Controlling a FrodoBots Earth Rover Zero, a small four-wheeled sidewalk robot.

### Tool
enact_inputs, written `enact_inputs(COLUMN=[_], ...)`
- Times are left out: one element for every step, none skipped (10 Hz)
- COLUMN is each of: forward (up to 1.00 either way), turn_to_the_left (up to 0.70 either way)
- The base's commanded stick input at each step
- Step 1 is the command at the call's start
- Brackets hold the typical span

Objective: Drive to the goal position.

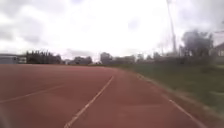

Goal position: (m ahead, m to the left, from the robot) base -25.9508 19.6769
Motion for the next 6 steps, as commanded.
enact_inputs(forward=[0.00,0.00,0.00,0.00,0.00,0.00], turn_to_the_left=[0.70,0.70,0.70,0.70,0.70,0.70])
